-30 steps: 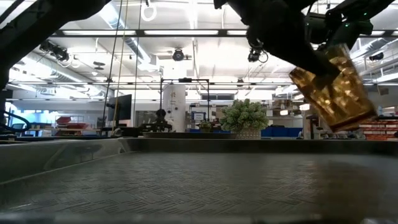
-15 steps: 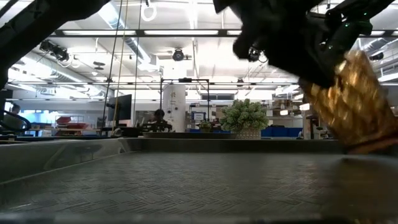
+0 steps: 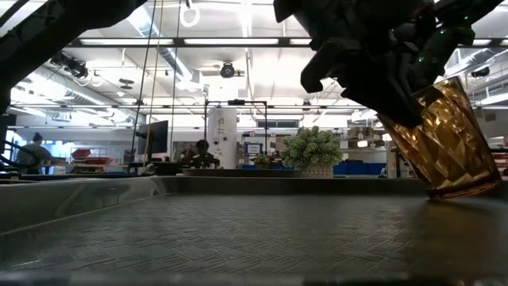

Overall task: Pick and place plate/cup/fork/spoon on tray
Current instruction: Put the brown cup to the top right side of the black serving tray

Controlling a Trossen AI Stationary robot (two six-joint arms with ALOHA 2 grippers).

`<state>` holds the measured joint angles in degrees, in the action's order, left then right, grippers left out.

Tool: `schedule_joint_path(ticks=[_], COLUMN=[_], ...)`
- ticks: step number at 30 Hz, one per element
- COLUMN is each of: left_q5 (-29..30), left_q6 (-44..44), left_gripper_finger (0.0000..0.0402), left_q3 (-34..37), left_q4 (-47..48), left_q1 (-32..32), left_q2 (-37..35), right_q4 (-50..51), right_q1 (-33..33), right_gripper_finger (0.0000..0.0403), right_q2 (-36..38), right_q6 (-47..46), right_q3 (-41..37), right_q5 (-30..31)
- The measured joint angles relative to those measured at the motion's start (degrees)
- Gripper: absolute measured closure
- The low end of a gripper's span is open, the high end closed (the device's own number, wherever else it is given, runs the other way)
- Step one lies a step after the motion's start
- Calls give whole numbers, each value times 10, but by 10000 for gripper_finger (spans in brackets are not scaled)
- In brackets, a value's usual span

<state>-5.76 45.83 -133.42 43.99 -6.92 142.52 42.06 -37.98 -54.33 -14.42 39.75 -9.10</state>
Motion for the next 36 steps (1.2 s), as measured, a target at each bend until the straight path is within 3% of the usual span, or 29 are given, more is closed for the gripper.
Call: schedule_joint_path(ticks=[12, 25, 36], left_q5=[21, 27, 71], left_q6=[13, 91, 88], left_gripper_finger=[288, 283, 291], left_q3=[0, 1, 1], left_q4=[-44, -144, -160], left_q1=[1, 3, -4], left_q2=[0, 32, 42], right_q4=[0, 0, 0], right_q1=[0, 1, 1], right_gripper_finger=[398, 398, 398], right_q2=[0, 0, 1], right_q6=[3, 4, 6], right_q3=[0, 0, 0], right_q5=[0, 0, -7])
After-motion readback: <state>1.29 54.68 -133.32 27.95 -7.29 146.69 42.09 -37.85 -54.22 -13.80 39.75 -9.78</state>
